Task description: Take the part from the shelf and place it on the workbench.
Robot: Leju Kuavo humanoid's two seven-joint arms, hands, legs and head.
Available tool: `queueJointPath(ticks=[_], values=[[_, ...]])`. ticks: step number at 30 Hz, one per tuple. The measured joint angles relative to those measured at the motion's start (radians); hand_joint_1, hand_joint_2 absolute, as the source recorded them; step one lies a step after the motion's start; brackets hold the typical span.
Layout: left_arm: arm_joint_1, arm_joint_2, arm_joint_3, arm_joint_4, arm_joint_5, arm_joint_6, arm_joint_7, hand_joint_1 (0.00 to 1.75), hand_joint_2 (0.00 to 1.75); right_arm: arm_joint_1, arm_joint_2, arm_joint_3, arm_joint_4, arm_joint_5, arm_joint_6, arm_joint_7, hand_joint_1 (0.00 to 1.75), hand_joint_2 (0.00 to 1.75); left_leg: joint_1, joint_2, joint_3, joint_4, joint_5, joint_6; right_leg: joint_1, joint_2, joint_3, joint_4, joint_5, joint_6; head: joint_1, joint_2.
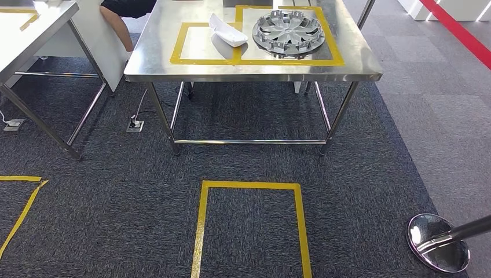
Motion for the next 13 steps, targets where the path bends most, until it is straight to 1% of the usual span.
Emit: queueJointPath(ticks=[5,13], values=[[0.005,0.000,-0.014,-0.009,0.005,0.005,0.000,0.00,0.00,0.006,-0.001,0.034,-0.006,-0.019,-0.004,0.000,0.00,0.00,0.000,0.000,0.000,0.000,0.000,0.000,0.000,0.000,-0.001,0.000,0.000,0.000,0.000,0.000],[0.006,0.001,-0.022,-0.012,0.005,0.007,0.000,0.00,0.00,0.007,-0.002,0.051,-0.010,-0.019,-0.005,0.000,0.00,0.00,0.000,0.000,0.000,0.000,0.000,0.000,0.000,0.000,-0.001,0.000,0.000,0.000,0.000,0.000]])
